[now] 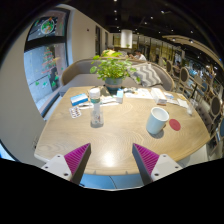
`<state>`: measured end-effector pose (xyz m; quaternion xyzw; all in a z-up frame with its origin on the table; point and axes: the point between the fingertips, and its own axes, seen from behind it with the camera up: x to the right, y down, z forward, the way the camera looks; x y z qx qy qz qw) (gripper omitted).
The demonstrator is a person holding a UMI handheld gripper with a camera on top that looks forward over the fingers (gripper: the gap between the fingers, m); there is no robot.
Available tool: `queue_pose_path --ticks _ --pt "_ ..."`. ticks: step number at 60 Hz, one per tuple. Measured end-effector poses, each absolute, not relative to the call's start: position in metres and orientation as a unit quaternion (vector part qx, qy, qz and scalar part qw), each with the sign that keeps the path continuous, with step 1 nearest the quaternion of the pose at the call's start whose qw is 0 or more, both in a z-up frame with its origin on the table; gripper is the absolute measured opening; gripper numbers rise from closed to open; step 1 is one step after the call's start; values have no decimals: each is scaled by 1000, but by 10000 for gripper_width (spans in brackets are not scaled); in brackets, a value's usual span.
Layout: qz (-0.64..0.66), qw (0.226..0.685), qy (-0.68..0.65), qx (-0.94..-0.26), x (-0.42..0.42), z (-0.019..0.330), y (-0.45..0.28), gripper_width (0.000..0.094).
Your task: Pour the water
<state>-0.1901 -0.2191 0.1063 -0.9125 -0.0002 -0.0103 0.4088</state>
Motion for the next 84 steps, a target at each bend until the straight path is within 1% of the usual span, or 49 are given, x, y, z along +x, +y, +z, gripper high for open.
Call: queue_pose_path --ticks 11,22,26,29,33,38,41,44,45,55,59,62,70,74,80,84 --pt "10 448 -2 -894 -241 87 -140 858" --pt "23 491 19 -871 -251 70 -56 858" --pt "19 494 15 -869 -251 56 -34 857" --pt "17 505 11 -863 -252 51 -15 858" --pt "14 513 2 -858 -254 44 -1 811" --pt "10 520 -8 -854 -256 31 14 712" --pt "7 523 -11 -853 -258 25 20 642" --pt "7 527 -11 -850 -260 24 23 550" --pt "7 531 -11 -848 -260 24 25 499" --pt "3 538 -12 -843 -261 27 23 429" --pt "-2 537 -21 -843 -263 33 20 407" --pt "3 538 -21 -842 -264 42 16 407" --pt "49 550 9 -834 -259 86 3 407" --pt "97 556 46 -825 -255 115 -2 407" --pt "187 551 124 -804 -240 154 -9 407" --pt "251 544 176 -781 -224 171 -9 406"
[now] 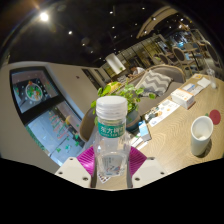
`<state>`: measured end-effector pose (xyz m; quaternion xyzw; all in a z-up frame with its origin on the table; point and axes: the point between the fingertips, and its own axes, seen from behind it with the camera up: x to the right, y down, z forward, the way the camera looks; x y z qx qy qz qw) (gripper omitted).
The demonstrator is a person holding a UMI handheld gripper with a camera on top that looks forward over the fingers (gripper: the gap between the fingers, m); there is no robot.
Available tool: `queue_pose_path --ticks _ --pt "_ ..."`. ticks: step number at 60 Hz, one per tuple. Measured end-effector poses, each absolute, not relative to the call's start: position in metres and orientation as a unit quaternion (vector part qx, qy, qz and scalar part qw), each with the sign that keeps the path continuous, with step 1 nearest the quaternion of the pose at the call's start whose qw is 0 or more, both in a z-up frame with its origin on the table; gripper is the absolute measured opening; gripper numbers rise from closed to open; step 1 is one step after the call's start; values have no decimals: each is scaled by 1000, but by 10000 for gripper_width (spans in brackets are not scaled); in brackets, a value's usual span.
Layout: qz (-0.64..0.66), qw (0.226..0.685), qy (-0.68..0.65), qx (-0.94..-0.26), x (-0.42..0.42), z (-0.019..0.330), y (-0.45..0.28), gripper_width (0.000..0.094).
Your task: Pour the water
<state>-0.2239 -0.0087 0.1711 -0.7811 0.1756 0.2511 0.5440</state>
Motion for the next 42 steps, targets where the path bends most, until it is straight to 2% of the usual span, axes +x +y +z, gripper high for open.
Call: queue_pose_path --ticks 4,13,32,42 --pt "316 531 230 -752 -210 189 -13 404" --pt "451 473 362 -665 -170 199 -13 401" --pt "639 347 522 -445 -110 176 3 402" --pt "648 326 545 -419 -100 162 -6 402"
